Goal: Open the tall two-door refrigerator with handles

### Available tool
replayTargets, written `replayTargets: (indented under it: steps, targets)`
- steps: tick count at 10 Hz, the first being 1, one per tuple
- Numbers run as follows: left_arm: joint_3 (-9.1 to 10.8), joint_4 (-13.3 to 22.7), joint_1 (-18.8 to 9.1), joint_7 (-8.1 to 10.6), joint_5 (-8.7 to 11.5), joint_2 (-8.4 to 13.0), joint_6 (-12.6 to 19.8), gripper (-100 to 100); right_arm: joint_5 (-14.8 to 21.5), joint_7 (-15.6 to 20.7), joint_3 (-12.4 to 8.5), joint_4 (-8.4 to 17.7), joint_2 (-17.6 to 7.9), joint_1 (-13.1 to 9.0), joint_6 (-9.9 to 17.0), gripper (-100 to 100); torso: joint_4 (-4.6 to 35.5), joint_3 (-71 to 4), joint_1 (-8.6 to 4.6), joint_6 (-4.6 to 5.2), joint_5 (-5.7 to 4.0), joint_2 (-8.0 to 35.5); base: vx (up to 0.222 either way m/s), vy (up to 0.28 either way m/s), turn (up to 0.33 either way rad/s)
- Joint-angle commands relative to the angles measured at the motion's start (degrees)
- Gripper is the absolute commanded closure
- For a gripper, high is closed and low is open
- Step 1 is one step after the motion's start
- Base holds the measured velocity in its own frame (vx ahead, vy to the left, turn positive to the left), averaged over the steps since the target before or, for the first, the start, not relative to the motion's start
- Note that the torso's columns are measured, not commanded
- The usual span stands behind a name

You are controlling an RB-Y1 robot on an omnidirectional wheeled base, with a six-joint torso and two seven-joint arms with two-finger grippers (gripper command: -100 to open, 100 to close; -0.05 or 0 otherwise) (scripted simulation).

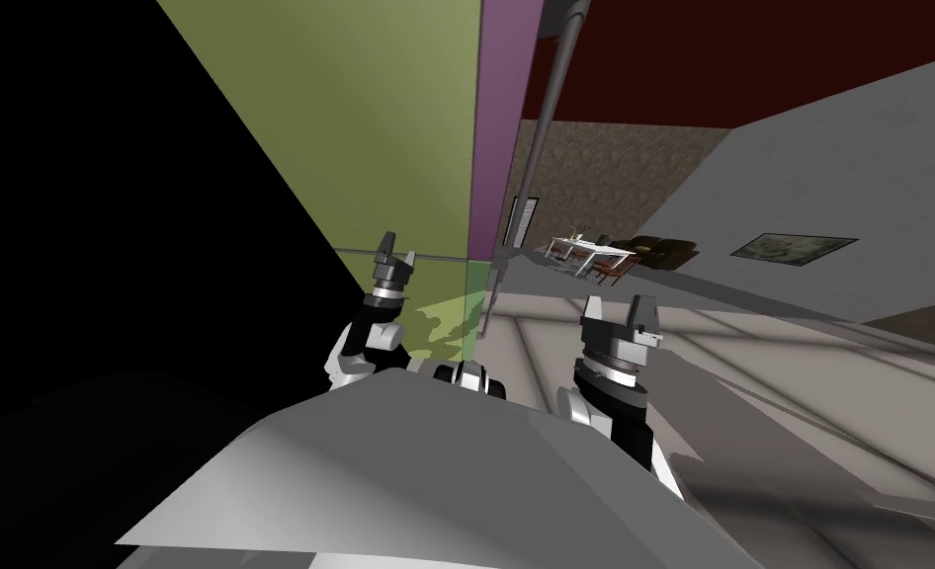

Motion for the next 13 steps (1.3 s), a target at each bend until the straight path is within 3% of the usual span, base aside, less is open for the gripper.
replayTargets:
  steps: [1,8,13]
  targets:
    - [0.39,-0.7,-2.2,0.11,0.5,0.7,4.1,-100,0.0,0.0,0.0,0.0,0.0,0.0,0.0,0,-0.1,0.0,-0.07,0.08,-0.01,0.0,0.01,-0.061,0.068]
    - [1.39,-1.9,-6.3,0.07,1.5,1.1,14.5,-100,0.0,0.0,0.0,0.0,0.0,0.0,0.0,0,-0.1,-0.3,-0.48,0.35,-0.2,-0.4,0.009,-0.066,0.057]
    - [2.46,-2.9,-10.8,0.03,2.6,0.9,22.5,-100,0.0,0.0,0.0,0.0,0.0,0.0,0.0,0,-0.3,-0.4,-0.69,0.58,-0.26,-0.6,0.007,-0.074,0.065]
